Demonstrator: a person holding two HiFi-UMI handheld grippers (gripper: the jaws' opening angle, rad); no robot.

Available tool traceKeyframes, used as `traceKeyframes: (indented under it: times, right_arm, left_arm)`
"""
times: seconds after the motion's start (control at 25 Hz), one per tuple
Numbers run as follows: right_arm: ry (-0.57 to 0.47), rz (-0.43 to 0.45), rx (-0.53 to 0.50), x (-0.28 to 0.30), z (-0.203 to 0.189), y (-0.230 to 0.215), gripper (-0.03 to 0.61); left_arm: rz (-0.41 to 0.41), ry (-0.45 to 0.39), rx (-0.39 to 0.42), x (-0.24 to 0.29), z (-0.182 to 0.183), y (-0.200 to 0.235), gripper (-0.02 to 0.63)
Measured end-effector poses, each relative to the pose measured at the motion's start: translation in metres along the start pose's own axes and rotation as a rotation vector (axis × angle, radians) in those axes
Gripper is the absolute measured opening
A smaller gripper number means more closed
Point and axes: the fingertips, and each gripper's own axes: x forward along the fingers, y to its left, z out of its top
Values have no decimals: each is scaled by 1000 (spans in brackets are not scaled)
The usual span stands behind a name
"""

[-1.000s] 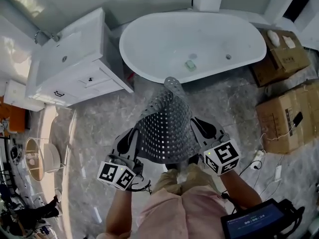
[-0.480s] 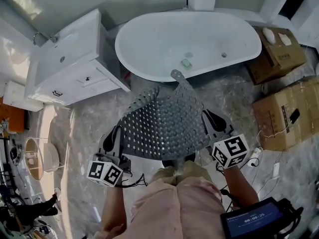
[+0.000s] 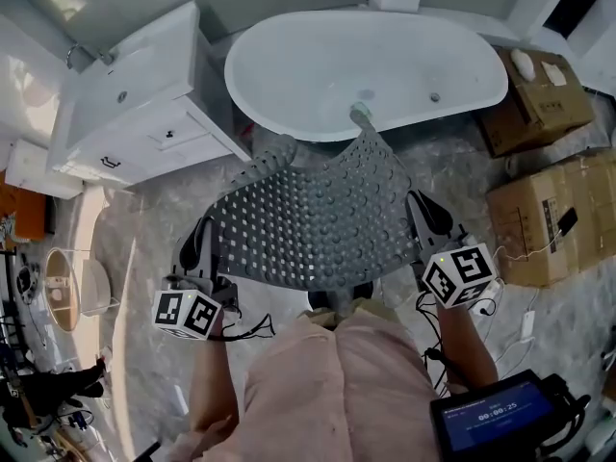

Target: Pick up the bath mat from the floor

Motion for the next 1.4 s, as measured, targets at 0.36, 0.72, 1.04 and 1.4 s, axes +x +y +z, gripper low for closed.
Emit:
traceKeyframes:
  times: [0.36,0.72,1.04,1.4]
  right_arm:
    - [-54,23,-45,5,17,3,29]
    - [-57,27,-77,5,25,13,29]
    - [-65,14,-78,5,26,15,29]
    - [-70,-5,-67,6,24,3,29]
  left_arm:
    - [62,-70,32,2,16,7,37]
    - [86,-92,51,6,25,3,37]
    - [61,-89,56,11,24,-1,37]
    - [49,-88,66,21,21,-4,37]
